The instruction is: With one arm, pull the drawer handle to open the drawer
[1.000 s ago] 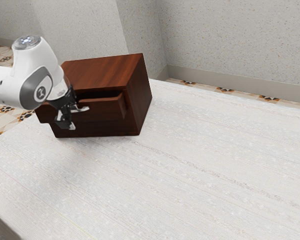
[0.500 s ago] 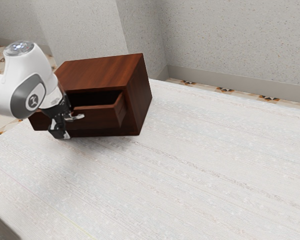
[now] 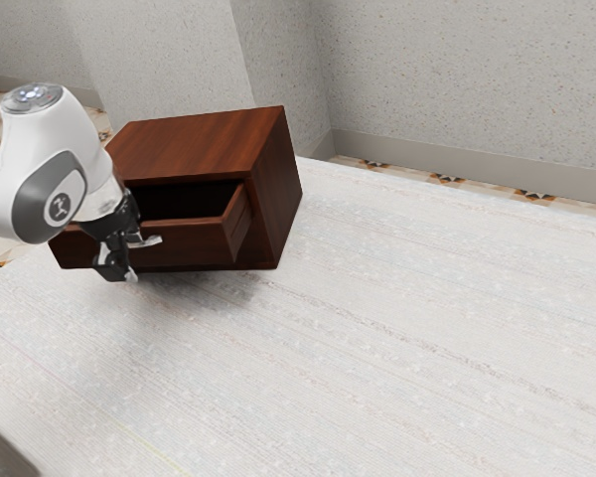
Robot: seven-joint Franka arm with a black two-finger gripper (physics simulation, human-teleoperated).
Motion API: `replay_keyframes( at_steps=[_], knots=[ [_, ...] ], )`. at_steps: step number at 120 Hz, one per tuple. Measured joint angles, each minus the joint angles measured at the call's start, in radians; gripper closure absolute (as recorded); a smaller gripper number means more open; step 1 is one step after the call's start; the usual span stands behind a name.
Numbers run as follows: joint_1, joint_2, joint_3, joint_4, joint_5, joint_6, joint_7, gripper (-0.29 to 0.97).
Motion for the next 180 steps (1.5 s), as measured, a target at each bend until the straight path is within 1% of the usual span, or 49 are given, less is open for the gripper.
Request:
replay_keyframes(
  at_steps=[12,39,62,145,180],
  knots=[
    [-0.005,-0.001,0.004,0.0,-0.014,-0.006,0.002,0.28],
    [-0.019,-0.009,0.047,-0.005,-0.086,-0.021,0.029,0.28],
    [-0.022,-0.026,0.062,-0.015,-0.111,-0.04,0.047,0.28],
    [-0.016,-0.106,0.067,-0.072,-0.119,-0.144,0.077,0.29],
    [-0.021,-0.133,0.083,-0.089,-0.127,-0.183,0.081,0.29]
  ],
)
